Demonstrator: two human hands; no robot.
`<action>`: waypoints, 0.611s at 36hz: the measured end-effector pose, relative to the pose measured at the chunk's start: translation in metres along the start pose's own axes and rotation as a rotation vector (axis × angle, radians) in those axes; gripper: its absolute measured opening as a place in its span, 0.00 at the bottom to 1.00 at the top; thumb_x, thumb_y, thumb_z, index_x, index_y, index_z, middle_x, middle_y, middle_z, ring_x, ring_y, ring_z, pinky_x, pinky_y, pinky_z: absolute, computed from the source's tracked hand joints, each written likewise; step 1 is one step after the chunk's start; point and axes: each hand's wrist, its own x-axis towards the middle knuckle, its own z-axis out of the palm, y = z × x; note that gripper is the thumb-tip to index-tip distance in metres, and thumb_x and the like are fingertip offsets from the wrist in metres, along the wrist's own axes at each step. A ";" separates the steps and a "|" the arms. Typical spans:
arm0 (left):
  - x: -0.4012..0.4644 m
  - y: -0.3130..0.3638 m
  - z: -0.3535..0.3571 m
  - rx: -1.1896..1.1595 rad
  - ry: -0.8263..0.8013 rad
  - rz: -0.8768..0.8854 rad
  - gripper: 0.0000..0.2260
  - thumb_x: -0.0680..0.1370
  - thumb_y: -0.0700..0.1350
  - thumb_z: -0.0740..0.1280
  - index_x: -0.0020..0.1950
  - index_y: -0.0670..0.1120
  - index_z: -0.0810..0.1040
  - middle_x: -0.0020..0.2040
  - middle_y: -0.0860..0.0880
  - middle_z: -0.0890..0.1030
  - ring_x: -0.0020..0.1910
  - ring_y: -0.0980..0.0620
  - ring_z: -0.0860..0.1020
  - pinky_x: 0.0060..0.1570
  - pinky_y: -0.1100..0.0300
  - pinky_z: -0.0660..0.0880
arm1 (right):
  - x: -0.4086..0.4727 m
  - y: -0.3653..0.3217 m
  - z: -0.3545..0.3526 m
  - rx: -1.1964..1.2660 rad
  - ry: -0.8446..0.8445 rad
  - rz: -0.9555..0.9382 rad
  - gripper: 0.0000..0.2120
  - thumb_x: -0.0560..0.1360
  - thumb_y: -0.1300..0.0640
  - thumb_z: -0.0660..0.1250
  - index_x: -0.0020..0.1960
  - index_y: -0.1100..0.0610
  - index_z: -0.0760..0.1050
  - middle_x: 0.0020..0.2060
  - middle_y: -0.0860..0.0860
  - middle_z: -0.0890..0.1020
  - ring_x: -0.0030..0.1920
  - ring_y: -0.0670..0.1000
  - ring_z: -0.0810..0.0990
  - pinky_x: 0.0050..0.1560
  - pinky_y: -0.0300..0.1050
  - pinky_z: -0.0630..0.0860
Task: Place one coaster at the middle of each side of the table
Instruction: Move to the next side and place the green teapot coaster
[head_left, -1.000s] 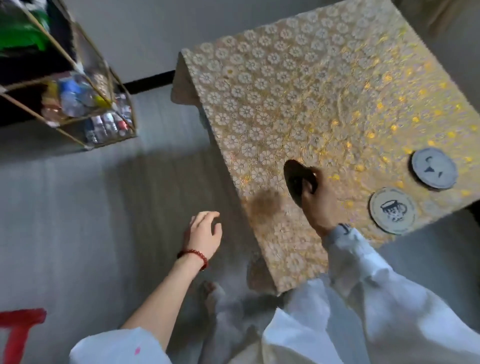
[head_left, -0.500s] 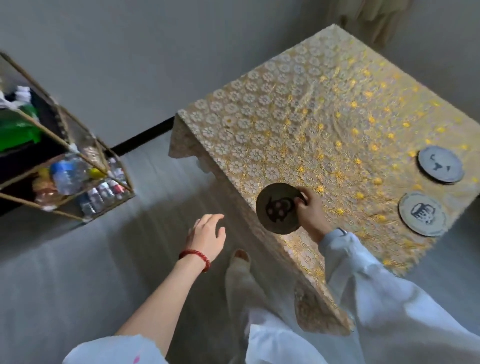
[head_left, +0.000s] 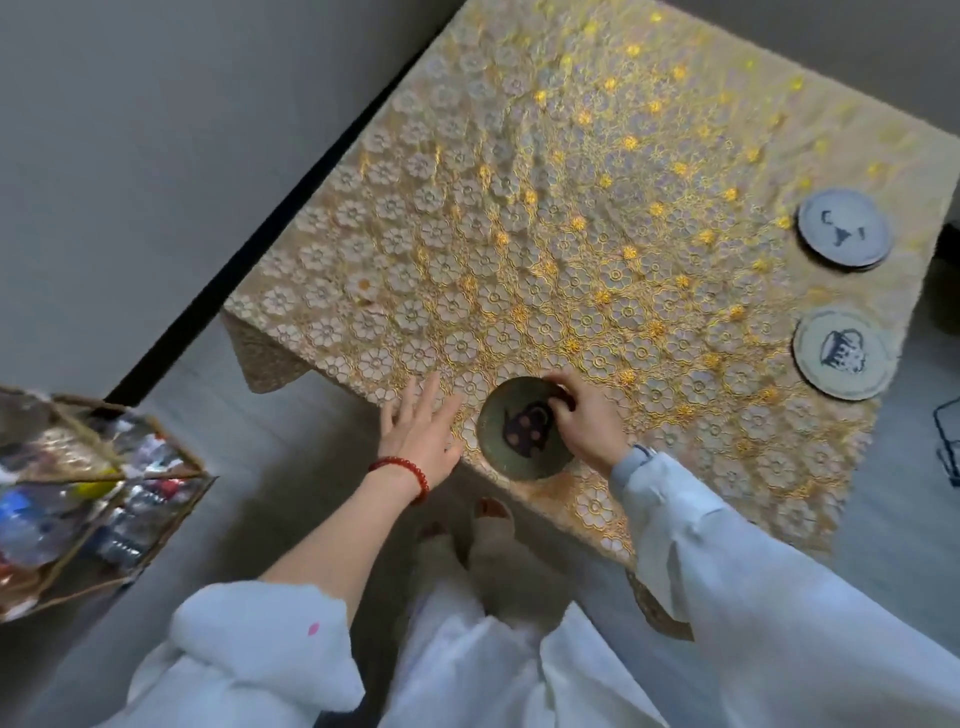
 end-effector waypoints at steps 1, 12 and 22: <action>0.006 -0.002 0.001 0.029 -0.017 0.012 0.29 0.76 0.55 0.58 0.72 0.57 0.46 0.76 0.47 0.41 0.74 0.43 0.38 0.70 0.41 0.40 | 0.001 0.002 0.001 -0.012 0.012 -0.016 0.15 0.76 0.62 0.58 0.61 0.54 0.71 0.58 0.56 0.78 0.59 0.56 0.73 0.62 0.57 0.71; 0.018 -0.019 0.002 0.096 -0.012 0.138 0.31 0.74 0.62 0.57 0.72 0.59 0.46 0.76 0.48 0.43 0.74 0.43 0.40 0.69 0.37 0.42 | 0.002 0.008 0.014 -0.160 0.169 -0.034 0.15 0.75 0.59 0.60 0.60 0.51 0.73 0.51 0.55 0.76 0.53 0.55 0.71 0.50 0.48 0.68; 0.019 -0.019 -0.002 0.092 0.018 0.166 0.30 0.72 0.61 0.61 0.71 0.57 0.52 0.76 0.46 0.47 0.74 0.42 0.43 0.68 0.35 0.47 | -0.005 0.003 0.024 -0.189 0.189 0.024 0.16 0.75 0.60 0.60 0.62 0.52 0.72 0.52 0.56 0.75 0.55 0.56 0.70 0.52 0.49 0.70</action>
